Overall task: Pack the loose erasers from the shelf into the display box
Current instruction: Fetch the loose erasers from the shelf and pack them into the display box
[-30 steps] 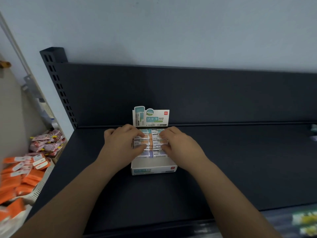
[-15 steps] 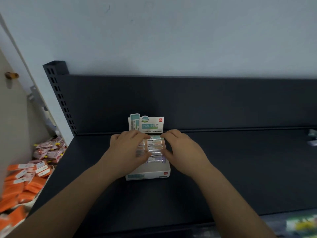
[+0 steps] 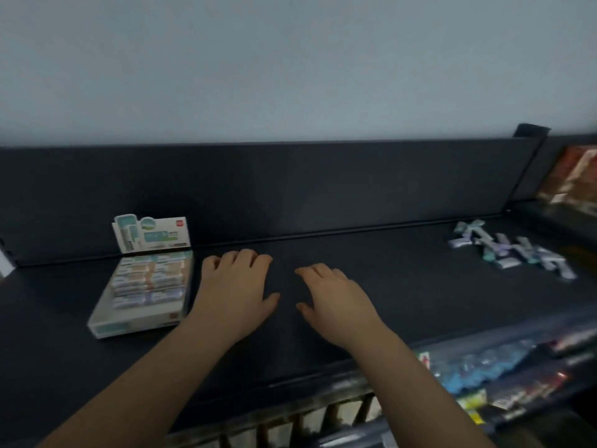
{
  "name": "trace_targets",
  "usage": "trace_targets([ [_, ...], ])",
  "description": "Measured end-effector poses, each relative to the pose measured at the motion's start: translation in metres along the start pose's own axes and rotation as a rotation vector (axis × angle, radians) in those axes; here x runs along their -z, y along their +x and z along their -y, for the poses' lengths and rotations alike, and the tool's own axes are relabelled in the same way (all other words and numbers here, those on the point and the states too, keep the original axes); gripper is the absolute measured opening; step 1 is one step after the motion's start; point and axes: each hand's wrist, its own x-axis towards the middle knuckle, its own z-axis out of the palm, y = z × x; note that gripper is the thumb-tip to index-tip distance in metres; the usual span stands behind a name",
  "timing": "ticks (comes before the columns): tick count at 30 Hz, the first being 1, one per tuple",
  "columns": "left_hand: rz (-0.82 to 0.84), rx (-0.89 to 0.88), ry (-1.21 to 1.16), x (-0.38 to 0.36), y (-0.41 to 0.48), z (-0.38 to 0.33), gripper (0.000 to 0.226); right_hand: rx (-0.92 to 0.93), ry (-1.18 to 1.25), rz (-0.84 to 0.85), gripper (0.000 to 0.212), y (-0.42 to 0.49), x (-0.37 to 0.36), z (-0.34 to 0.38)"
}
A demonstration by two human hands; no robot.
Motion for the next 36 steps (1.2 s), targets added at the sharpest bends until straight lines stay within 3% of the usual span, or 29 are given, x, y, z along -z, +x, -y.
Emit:
trace_targets([
  [11, 0.074, 0.006, -0.083, -0.025, 0.005, -0.164, 0.060, -0.034, -0.029, 0.100, 0.056, -0.073, 0.034, -0.132],
  [23, 0.128, 0.005, -0.137, -0.032, 0.036, -0.207, 0.061, -0.050, 0.026, 0.005, 0.051, -0.071, 0.040, -0.196],
  [36, 0.236, -0.179, -0.352, -0.047, 0.097, -0.280, 0.059, -0.297, 0.139, -0.096, 0.050, -0.092, 0.061, -0.310],
])
